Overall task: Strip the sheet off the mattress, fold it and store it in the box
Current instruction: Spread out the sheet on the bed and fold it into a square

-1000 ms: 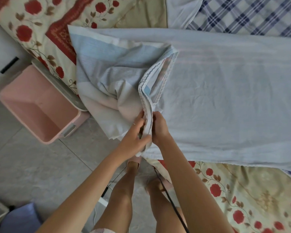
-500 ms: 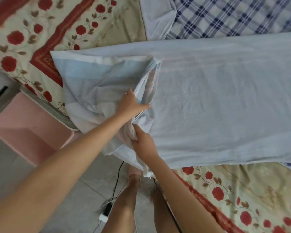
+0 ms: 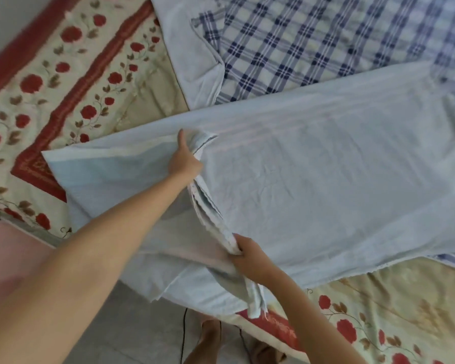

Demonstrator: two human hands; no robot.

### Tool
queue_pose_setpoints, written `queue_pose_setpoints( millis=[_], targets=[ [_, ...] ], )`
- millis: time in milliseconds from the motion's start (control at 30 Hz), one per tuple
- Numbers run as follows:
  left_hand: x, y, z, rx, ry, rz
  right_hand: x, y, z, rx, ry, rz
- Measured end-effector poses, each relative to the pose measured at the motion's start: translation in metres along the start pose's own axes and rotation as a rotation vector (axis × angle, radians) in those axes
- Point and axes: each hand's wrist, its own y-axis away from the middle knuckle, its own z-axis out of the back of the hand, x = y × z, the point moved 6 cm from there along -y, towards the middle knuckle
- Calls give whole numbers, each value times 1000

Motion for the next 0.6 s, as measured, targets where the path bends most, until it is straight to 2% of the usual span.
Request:
queue_pose_setpoints(
  millis=[67, 133, 233, 367, 500, 600],
  targets=[
    [-39, 4, 15, -40, 136, 15, -9, 19, 50, -81, -178, -27],
    [-78, 8, 33, -91, 270, 25, -3, 32, 84, -91, -284, 18],
    [-173, 25, 44, -100, 400, -106, 11, 55, 143, -124, -393, 130],
    [-301, 55, 21, -75, 435, -284, -14, 98, 247, -401, -532, 157],
    [-412, 73, -50, -10, 390, -365, -68, 138, 362, -653, -450, 35],
    [-465, 77, -112, 12, 312, -390, -112, 151, 423, -746, -338, -50]
  ],
)
